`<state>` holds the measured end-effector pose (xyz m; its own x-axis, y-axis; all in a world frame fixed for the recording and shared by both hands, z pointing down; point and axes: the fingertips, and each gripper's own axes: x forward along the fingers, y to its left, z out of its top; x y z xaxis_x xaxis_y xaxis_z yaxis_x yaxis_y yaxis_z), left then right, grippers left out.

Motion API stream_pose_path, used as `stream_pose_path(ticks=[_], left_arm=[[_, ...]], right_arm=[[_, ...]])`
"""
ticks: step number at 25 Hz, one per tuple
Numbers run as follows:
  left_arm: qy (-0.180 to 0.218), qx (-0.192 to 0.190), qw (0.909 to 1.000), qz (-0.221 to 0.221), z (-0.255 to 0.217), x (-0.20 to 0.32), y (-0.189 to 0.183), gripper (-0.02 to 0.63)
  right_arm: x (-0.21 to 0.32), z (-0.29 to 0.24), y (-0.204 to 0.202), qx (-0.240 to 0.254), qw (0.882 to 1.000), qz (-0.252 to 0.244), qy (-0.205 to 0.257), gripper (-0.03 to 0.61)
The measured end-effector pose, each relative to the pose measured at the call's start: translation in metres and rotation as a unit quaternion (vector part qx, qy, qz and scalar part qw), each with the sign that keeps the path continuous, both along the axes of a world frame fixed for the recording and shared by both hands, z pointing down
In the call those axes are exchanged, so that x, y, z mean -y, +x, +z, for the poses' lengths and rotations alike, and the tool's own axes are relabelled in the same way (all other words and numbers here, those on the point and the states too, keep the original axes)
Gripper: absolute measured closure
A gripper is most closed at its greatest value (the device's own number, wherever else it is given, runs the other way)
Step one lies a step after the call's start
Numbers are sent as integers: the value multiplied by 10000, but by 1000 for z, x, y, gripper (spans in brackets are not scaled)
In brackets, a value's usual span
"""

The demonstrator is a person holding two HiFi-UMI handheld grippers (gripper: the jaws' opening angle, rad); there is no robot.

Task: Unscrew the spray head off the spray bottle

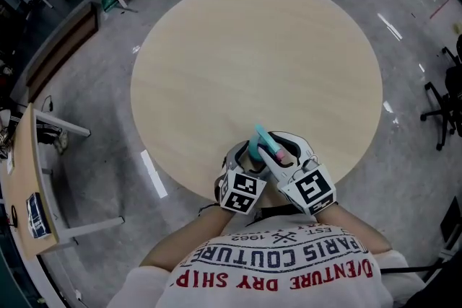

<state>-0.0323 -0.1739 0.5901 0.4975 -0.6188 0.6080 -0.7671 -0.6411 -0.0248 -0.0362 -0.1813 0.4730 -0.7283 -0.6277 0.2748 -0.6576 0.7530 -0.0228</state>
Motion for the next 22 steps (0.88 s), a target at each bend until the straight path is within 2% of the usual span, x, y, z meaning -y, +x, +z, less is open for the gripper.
stream_pose_path(ticks=[3,5,8,10,12,14,15,17,19,22], left_arm=[[-46,-6,9974,718,0,-1,0,273],[-78,-18,9904,1381,-1,-2,-2,273],[-156,49,9716,2359,0,-9,-4,273],[-243,157,9548,2957,0,-14,-5,273],[-381,237,9410,3353,0,-16,-7,275],[-485,236,9367,3461,0,-14,-6,275],[-501,185,9384,3413,0,-13,-5,275],[-481,-22,9486,3126,0,-11,-2,275],[-418,-191,9647,2594,-1,-8,0,275],[-211,-160,9869,1592,0,1,-1,275]], right_arm=[[-3,2,-1,-50,9968,-786,-156,448],[-5,0,-4,5,9872,-1582,-191,448],[-13,-2,-10,-66,9592,-2824,-127,448],[-19,-1,-10,-37,9372,-3469,-347,446],[-20,-1,-10,25,9226,-3807,-620,448],[-16,-1,-9,82,9195,-3868,-688,448],[-15,-2,-9,112,9217,-3818,-676,448],[-11,-3,-6,187,9328,-3546,-618,446],[-6,-7,0,344,9503,-3047,-532,443],[6,-19,22,628,9773,-2009,-258,436]])
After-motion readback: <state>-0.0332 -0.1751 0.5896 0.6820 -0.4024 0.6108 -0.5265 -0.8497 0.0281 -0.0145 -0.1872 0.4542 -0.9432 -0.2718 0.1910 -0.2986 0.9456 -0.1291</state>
